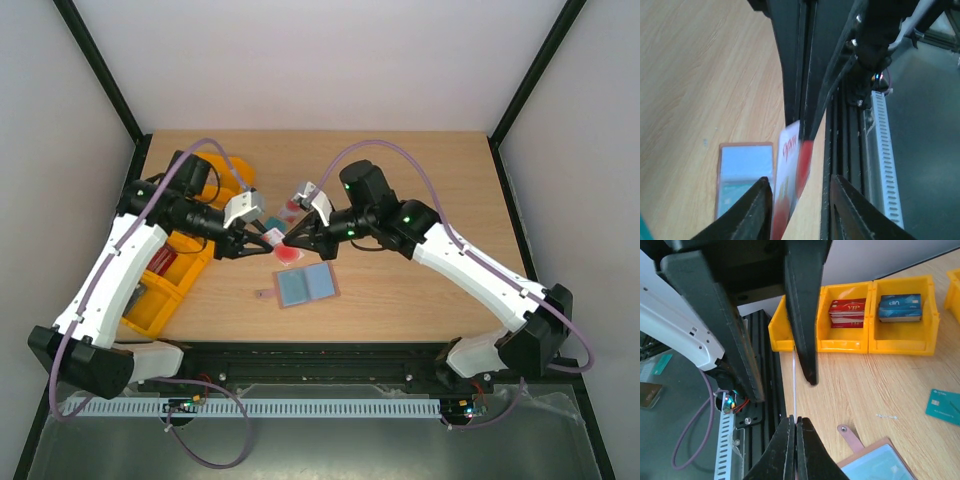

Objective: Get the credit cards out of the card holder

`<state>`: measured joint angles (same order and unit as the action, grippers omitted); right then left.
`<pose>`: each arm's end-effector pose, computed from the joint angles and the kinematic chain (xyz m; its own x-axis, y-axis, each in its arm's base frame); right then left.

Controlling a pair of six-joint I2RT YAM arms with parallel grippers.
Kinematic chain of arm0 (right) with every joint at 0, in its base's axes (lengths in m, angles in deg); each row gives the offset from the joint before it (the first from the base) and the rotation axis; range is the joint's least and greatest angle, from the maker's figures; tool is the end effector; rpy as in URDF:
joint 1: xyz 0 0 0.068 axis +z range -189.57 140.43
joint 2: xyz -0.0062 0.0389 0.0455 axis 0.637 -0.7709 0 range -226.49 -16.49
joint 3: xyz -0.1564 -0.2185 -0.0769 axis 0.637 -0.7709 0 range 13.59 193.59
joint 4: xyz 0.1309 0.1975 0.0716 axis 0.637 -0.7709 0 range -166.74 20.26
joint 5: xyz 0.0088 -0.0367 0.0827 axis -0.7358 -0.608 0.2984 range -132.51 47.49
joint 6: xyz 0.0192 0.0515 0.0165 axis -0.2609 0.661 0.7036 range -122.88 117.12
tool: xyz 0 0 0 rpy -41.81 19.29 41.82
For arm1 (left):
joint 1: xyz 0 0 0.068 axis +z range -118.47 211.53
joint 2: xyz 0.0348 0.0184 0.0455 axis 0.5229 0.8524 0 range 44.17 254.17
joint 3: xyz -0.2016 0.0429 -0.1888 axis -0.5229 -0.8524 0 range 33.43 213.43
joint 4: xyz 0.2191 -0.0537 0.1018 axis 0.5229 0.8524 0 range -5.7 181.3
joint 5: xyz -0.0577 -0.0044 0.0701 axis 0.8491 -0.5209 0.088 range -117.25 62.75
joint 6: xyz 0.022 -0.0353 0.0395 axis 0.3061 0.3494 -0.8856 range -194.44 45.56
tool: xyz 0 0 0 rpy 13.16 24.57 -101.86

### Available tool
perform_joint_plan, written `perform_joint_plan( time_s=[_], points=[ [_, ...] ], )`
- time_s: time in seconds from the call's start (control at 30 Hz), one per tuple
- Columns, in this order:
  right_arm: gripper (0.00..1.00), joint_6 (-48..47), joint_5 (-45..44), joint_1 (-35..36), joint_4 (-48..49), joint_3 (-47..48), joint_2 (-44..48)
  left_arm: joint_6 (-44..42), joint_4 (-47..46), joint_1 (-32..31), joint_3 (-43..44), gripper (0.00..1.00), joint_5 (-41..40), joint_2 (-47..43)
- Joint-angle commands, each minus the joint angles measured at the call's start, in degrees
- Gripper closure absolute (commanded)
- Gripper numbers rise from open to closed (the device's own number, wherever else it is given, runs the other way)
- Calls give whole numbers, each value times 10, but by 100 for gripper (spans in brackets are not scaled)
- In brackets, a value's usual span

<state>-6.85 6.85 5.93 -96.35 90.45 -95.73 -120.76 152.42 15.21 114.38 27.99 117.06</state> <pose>0.1809 0.2282 0.3814 -0.2746 -0.3436 -0.8981 -0.9510 -0.0409 0.3064 0.1903 -0.0906 0.3799 -0.1737 0.4806 -0.8596 0.9839 0.1223 -0.1305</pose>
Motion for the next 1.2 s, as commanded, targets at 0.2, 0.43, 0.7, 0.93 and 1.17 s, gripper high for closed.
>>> perform_joint_plan(
  time_s=[0.2, 0.43, 0.7, 0.93, 1.17],
  points=[
    [94, 20, -41, 8, 66, 6, 12, 86, -54, -7, 12, 98, 41, -7],
    [33, 437, -191, -33, 646, -224, 45, 571, -391, 92, 10, 98, 97, 1],
    [36, 694, -269, -14, 964, -234, -81, 771, -534, 94, -13, 98, 87, 18],
    [98, 694, -296, -11, 934, -208, -102, 769, -528, 95, -37, 98, 77, 14],
    [98, 646, -258, -68, 749, -159, -100, 715, -490, 106, -125, 13, 0, -8]
  ],
)
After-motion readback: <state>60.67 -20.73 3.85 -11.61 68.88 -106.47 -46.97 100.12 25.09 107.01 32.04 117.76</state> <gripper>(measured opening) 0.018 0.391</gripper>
